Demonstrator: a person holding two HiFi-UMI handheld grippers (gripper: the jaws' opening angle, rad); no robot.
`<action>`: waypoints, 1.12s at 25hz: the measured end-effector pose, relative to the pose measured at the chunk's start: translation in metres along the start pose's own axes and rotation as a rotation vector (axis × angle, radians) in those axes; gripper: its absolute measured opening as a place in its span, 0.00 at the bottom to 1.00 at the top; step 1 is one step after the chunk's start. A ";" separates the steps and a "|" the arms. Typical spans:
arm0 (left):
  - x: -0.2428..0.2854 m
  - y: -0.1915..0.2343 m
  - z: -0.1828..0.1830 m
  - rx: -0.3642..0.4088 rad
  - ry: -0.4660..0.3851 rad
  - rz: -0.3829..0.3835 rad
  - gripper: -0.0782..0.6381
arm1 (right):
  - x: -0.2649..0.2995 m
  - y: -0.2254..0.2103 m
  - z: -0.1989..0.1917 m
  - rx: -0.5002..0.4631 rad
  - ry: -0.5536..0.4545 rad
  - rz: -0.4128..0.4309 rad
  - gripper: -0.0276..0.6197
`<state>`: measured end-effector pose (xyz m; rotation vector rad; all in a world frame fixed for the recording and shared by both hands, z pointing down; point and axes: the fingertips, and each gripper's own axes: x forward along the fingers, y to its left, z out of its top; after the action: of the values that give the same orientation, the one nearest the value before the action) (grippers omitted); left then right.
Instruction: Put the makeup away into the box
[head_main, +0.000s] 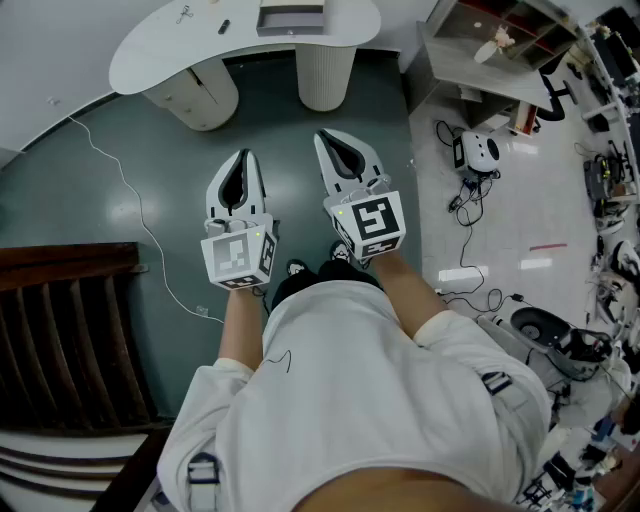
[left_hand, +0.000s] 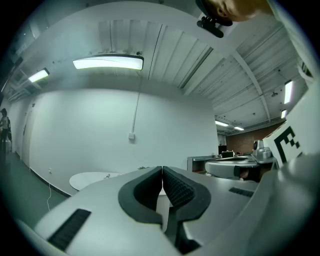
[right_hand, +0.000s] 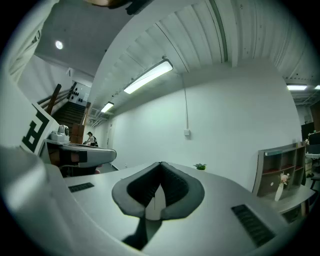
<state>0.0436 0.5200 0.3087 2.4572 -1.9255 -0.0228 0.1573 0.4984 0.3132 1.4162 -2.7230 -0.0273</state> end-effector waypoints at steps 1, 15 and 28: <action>-0.001 0.000 -0.002 -0.002 0.006 -0.002 0.14 | 0.000 0.001 -0.001 0.014 -0.007 0.003 0.04; -0.038 0.034 -0.033 -0.051 0.071 -0.063 0.14 | 0.002 0.063 -0.025 0.030 0.056 0.037 0.04; -0.018 0.069 -0.069 -0.064 0.150 -0.083 0.14 | 0.049 0.064 -0.054 0.075 0.097 0.041 0.16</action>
<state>-0.0265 0.5215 0.3795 2.4202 -1.7362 0.0949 0.0806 0.4965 0.3726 1.3423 -2.6991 0.1441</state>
